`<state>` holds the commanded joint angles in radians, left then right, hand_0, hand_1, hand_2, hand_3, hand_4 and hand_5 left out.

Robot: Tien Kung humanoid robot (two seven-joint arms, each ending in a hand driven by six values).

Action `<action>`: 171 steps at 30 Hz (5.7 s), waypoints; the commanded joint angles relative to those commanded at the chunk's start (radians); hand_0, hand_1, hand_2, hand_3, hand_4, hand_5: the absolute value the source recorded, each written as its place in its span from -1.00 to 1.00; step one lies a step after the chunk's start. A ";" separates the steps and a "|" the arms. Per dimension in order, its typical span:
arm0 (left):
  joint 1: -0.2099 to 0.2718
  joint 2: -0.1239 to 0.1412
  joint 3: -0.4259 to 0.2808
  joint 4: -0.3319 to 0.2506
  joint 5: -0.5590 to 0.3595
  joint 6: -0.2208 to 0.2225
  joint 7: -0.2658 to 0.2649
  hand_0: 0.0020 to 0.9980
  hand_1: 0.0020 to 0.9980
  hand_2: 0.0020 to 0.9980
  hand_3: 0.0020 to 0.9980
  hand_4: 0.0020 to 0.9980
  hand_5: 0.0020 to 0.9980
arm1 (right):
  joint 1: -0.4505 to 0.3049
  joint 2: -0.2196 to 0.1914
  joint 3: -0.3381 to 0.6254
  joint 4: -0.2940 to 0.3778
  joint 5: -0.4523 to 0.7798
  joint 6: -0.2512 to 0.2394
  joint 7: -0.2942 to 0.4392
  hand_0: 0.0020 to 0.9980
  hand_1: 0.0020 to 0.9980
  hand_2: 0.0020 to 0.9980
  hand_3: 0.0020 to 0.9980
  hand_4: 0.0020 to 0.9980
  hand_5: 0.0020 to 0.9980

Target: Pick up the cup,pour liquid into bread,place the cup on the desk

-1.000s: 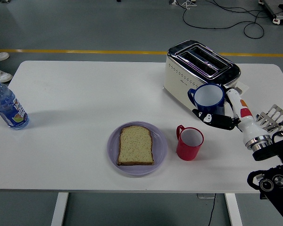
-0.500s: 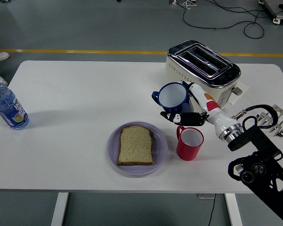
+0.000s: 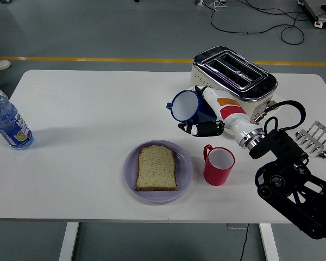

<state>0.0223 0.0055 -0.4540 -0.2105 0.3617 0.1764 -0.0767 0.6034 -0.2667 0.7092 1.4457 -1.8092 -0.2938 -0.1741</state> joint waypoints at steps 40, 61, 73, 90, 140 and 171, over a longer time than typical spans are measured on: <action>-0.004 -0.005 0.006 0.000 -0.024 -0.001 0.005 0.30 0.32 0.30 0.07 -0.38 0.52 | 0.401 -0.061 -0.570 -0.096 -0.460 -0.208 -0.248 0.05 -0.24 0.01 0.03 0.13 -1.00; -0.002 -0.005 -0.006 0.000 -0.012 -0.001 0.003 0.30 0.32 0.30 0.07 -0.38 0.52 | 0.251 -0.107 -0.326 -0.042 -0.156 -0.285 -0.027 0.06 -0.25 0.02 0.04 0.11 -1.00; 0.009 -0.005 0.005 0.003 -0.012 -0.003 0.005 0.30 0.32 0.30 0.07 -0.38 0.53 | -0.005 -0.155 0.055 0.074 0.351 -0.276 0.093 0.05 -0.25 0.02 0.05 0.15 -1.00; 0.019 -0.004 0.020 0.005 -0.011 -0.004 0.004 0.30 0.32 0.31 0.07 -0.38 0.53 | -0.276 -0.161 0.295 -0.048 1.015 -0.253 0.371 0.08 -0.26 0.02 0.07 0.11 -1.00; -0.007 -0.005 0.011 0.001 -0.002 -0.007 0.005 0.29 0.31 0.31 0.07 -0.39 0.53 | -0.446 0.091 0.360 -0.593 0.884 -0.149 0.820 0.05 -0.20 0.05 0.05 0.00 -1.00; 0.010 -0.005 0.048 0.005 -0.017 -0.007 0.008 0.30 0.32 0.31 0.07 -0.39 0.53 | -0.446 0.100 0.345 -0.634 0.814 -0.146 0.766 0.21 -0.15 0.13 0.45 0.55 -0.81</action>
<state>0.0320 0.0003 -0.4056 -0.2057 0.3443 0.1699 -0.0691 0.1570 -0.1664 1.0538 0.8121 -0.9956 -0.4401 0.5920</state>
